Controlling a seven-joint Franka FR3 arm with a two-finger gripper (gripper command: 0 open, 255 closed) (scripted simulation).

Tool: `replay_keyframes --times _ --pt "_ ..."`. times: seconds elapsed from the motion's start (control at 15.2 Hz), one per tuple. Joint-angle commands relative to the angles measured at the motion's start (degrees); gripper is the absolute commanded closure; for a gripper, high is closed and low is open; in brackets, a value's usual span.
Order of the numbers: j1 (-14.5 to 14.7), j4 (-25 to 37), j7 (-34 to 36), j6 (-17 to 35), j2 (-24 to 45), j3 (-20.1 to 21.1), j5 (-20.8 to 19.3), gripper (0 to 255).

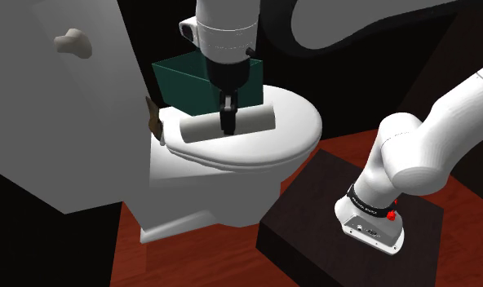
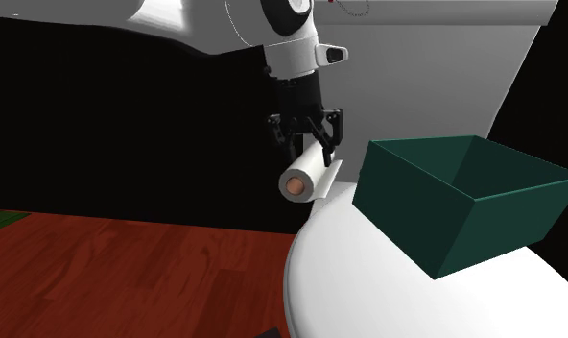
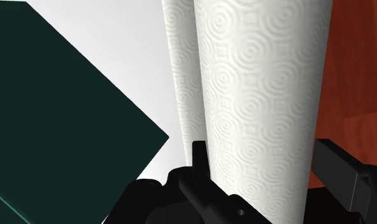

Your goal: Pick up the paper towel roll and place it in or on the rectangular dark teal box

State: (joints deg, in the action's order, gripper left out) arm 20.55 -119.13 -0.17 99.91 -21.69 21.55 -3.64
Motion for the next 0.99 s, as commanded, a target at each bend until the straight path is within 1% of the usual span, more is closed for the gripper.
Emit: replay_keyframes --times 0.0,0.92 --pt "-0.06 1.91 -0.21 -1.81 0.10 -0.05 -0.04 255" --pt "-0.68 14.98 -1.26 -12.48 2.55 -0.05 -0.84 255"
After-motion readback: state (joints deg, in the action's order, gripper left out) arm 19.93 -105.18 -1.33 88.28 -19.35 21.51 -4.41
